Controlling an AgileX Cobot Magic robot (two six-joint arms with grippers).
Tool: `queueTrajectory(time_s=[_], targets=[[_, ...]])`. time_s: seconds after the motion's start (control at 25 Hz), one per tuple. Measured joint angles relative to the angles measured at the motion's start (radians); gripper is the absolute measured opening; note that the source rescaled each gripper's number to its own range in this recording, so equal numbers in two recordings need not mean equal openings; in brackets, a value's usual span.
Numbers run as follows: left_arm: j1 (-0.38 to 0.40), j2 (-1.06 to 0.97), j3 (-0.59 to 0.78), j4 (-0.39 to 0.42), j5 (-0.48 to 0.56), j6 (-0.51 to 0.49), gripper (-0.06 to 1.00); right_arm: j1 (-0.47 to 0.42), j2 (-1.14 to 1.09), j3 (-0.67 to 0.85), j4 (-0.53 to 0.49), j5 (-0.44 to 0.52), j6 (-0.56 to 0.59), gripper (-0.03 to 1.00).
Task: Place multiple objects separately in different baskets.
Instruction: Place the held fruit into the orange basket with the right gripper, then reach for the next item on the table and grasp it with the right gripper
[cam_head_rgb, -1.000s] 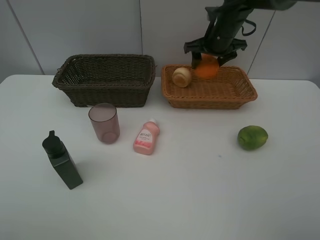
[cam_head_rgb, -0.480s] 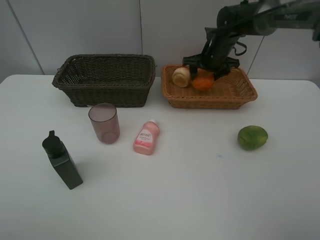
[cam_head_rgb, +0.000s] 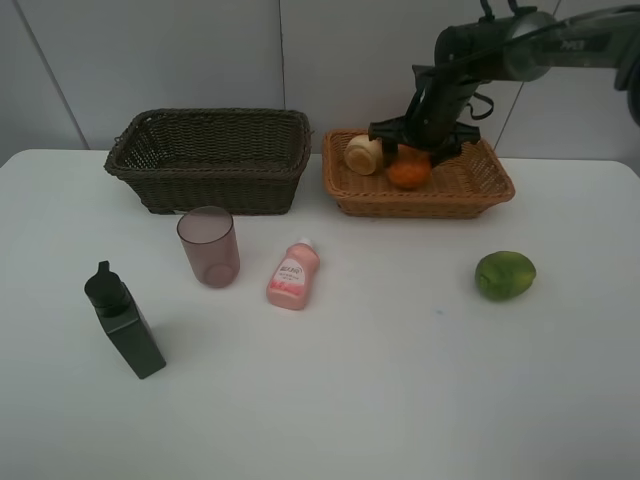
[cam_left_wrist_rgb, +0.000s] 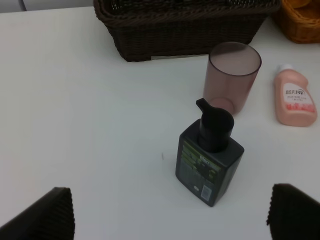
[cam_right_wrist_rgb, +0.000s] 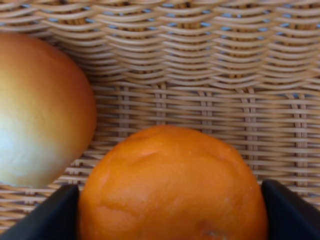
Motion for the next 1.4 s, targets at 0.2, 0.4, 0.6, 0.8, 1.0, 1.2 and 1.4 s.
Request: queueTrajectory(time_s=[0.2,0.4,0.6,0.8,1.0,1.2,1.4], targets=[[0.0,0.0,0.0,0.0,0.0,0.0,1.0,0.0,-0.013,-0.001,-0.013,0.006,0.0,0.79],[0.0,0.0,0.0,0.0,0.0,0.0,1.0,0.0,-0.074,-0.001,-0.016,0.086,-0.001,0.82],[0.0,0.0,0.0,0.0,0.0,0.0,1.0,0.0,-0.165,-0.002,-0.019,0.238,-0.056,0.82],[0.0,0.0,0.0,0.0,0.0,0.0,1.0,0.0,-0.285,0.136,-0.019,0.317,-0.105,0.82],[0.0,0.0,0.0,0.0,0.0,0.0,1.0,-0.009,-0.42,0.415,-0.02,0.246,-0.097,0.82],[0.0,0.0,0.0,0.0,0.0,0.0,1.0,-0.05,-0.49,0.616,-0.02,0.146,-0.049,0.82],[0.0,0.0,0.0,0.0,0.0,0.0,1.0,-0.071,-0.494,0.728,-0.034,0.103,-0.027,0.82]])
